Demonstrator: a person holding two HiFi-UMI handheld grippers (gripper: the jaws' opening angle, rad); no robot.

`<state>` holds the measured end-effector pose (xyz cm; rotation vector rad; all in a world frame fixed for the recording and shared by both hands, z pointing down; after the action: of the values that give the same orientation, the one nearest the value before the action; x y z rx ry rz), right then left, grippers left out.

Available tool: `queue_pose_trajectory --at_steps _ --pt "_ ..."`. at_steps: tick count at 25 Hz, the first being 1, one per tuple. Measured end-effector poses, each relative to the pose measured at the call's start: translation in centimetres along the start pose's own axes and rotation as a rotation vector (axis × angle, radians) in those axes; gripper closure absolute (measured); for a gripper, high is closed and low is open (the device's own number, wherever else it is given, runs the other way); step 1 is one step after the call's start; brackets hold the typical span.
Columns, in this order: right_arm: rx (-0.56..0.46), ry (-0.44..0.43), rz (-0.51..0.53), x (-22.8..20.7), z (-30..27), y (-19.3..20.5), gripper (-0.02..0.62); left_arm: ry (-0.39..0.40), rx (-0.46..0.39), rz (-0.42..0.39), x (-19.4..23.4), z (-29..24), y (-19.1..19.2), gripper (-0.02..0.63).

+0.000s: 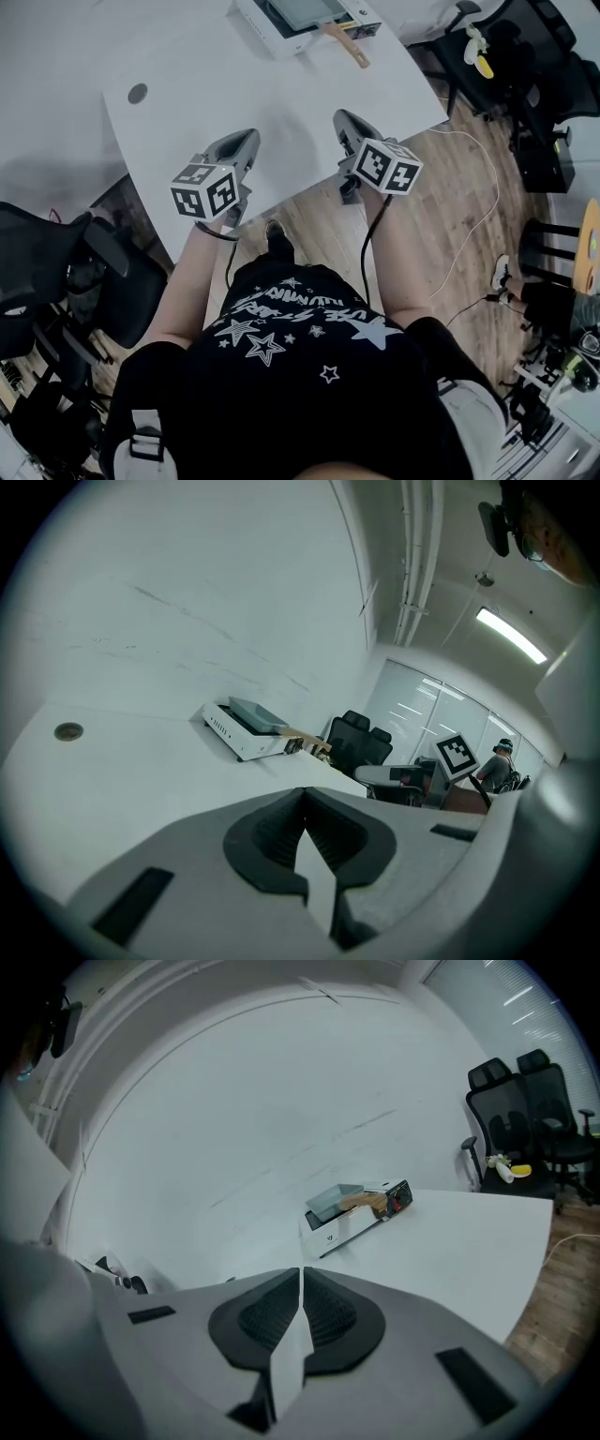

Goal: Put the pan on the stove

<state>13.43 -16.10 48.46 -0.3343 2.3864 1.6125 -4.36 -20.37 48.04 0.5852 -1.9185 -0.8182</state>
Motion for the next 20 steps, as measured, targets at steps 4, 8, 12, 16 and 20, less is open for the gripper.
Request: queue_pose_trajectory --at_steps 4,8,12,16,20 --pt "-0.001 -0.012 -0.015 0.7 1.3 1.6 0.581 -0.014 -0.013 0.000 -0.3 0.8 0.8 0.598" --pt "0.008 -0.028 -0.014 1.9 3.6 3.2 0.581 -0.028 -0.024 0.006 -1.5 2.3 2.3 0.598" --pt "-0.001 -0.046 0.004 3.2 6.4 3.8 0.583 -0.035 -0.031 0.006 -3.4 4.2 4.0 0.598" --pt "0.001 -0.060 0.023 4.5 9.2 4.5 0.584 -0.041 -0.043 0.000 -5.2 6.1 5.4 0.598" --pt "0.002 -0.068 0.035 5.4 11.6 5.2 0.584 -0.043 -0.049 -0.015 -7.2 7.5 6.5 0.598"
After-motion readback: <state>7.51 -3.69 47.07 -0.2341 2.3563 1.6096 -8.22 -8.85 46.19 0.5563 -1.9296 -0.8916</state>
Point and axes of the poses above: the fingertips, and each gripper's own axes: z backward along the fingers, x to its left, y out of its underside, the point moved 1 cm from there along z, backward along the fingers, and after that the axes turned 10 degrees about z, right-handed, at the moved point
